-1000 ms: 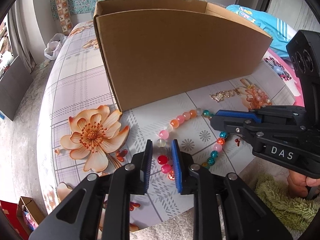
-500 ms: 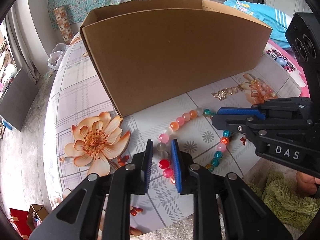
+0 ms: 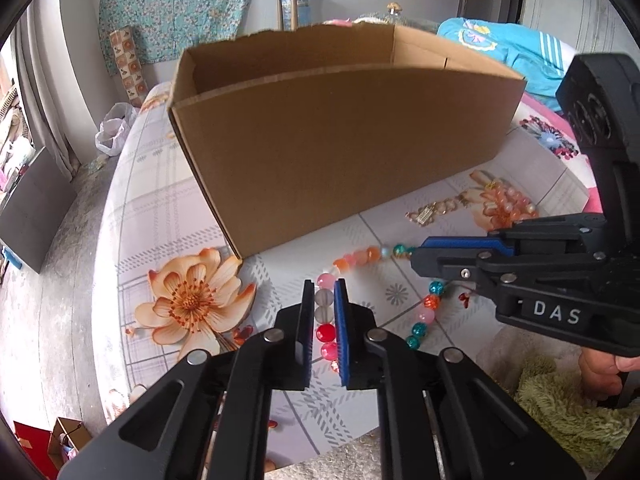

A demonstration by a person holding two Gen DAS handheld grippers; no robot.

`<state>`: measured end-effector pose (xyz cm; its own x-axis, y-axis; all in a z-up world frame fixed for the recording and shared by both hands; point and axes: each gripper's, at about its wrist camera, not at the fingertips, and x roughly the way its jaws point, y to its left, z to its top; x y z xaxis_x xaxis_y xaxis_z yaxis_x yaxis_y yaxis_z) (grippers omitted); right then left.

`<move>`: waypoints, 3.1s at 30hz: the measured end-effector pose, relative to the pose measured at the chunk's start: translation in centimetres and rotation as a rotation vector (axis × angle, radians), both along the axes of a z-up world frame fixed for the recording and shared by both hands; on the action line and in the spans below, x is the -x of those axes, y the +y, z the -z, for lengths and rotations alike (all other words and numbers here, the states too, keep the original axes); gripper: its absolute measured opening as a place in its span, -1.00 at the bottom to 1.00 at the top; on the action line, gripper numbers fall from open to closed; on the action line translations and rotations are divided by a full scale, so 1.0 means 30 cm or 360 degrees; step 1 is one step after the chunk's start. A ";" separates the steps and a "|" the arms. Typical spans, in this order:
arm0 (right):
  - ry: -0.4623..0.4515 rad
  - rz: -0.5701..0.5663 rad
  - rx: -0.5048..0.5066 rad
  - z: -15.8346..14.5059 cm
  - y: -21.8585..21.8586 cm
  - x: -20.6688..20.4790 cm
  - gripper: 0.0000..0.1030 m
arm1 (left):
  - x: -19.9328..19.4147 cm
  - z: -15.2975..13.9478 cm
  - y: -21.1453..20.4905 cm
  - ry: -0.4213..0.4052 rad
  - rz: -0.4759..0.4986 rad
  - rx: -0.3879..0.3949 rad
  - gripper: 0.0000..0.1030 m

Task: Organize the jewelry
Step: 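Close the left tool on the beaded bracelet and lift it, then carry the bracelet with the left tool into the box and release it, then move the left tool back toward the gold clasp chain and orange bracelet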

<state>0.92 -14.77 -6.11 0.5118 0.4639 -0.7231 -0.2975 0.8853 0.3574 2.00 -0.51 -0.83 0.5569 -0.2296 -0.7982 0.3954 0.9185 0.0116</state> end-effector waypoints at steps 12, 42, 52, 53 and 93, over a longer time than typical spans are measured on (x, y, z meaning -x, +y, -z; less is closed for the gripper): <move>-0.0251 0.0027 -0.0076 -0.194 -0.053 0.076 -0.86 | 0.058 -0.259 0.022 -0.0249 0.0110 0.0205 -0.83; 0.0192 -0.0282 0.0079 -0.254 -0.113 -0.437 -0.86 | -0.476 -0.275 -0.074 0.0124 0.0241 0.0196 -0.82; 0.0470 -0.0369 0.0210 -0.152 -0.014 -0.532 -0.73 | -0.525 -0.178 -0.070 0.0303 0.0183 0.0051 -0.81; 0.0465 -0.0364 0.0202 -0.155 -0.015 -0.532 -0.70 | -0.517 -0.183 -0.069 0.0290 0.0180 0.0050 -0.80; 0.0147 0.0406 -0.0009 -0.090 -0.433 0.101 -0.30 | -0.009 -0.007 -0.100 0.0049 0.0224 0.0204 -0.54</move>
<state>-2.12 -27.76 -3.42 0.5445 0.3324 -0.7701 -0.0307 0.9254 0.3777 2.26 -3.49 -0.63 0.4878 -0.4044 -0.7736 0.5186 0.8471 -0.1158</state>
